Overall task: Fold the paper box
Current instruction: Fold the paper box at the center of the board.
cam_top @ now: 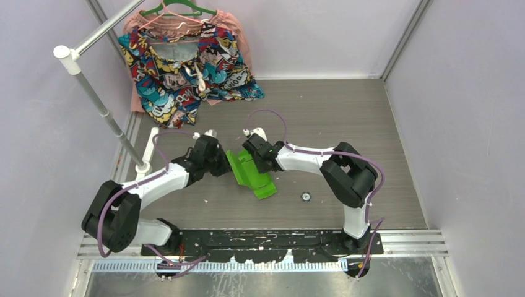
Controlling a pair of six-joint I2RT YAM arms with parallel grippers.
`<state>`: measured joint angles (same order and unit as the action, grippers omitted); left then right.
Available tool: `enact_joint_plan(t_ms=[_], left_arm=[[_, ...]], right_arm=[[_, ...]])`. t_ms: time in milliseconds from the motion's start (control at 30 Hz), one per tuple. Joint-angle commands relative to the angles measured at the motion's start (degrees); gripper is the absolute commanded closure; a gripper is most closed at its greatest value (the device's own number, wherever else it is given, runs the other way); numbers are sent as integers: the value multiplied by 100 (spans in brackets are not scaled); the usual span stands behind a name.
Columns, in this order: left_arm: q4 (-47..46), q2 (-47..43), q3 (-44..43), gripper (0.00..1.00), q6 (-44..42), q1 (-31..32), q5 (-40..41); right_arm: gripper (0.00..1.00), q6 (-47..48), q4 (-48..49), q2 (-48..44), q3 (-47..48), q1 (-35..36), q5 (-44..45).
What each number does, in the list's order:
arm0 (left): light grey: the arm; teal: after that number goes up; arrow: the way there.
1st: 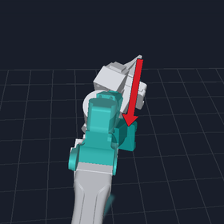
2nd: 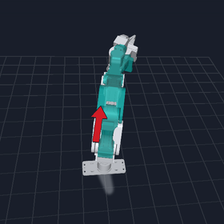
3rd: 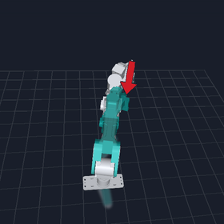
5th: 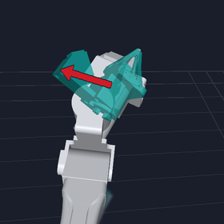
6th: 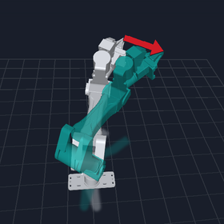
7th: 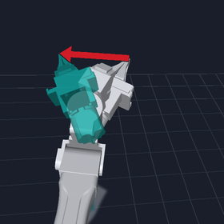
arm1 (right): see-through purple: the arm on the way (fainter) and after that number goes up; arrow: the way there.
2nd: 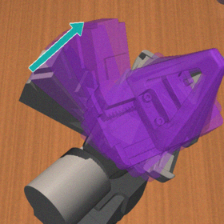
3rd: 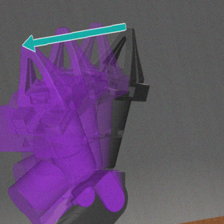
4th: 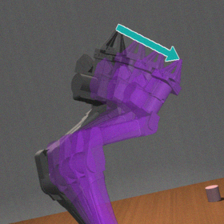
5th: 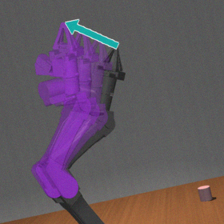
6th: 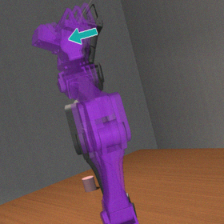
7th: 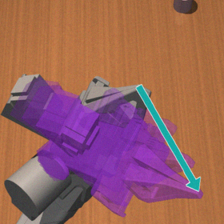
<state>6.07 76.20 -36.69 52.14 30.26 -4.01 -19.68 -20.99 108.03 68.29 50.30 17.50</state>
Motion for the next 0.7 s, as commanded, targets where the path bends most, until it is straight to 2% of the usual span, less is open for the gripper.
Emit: enact_joint_plan(t_ms=[0, 667], left_arm=[[-207, 127, -322, 100, -22, 41, 159], [-573, 1028, -761, 100, 138, 735, 357]], right_arm=[[99, -79, -275, 163, -19, 54, 7], [99, -97, -296, 219, 53, 66, -109]])
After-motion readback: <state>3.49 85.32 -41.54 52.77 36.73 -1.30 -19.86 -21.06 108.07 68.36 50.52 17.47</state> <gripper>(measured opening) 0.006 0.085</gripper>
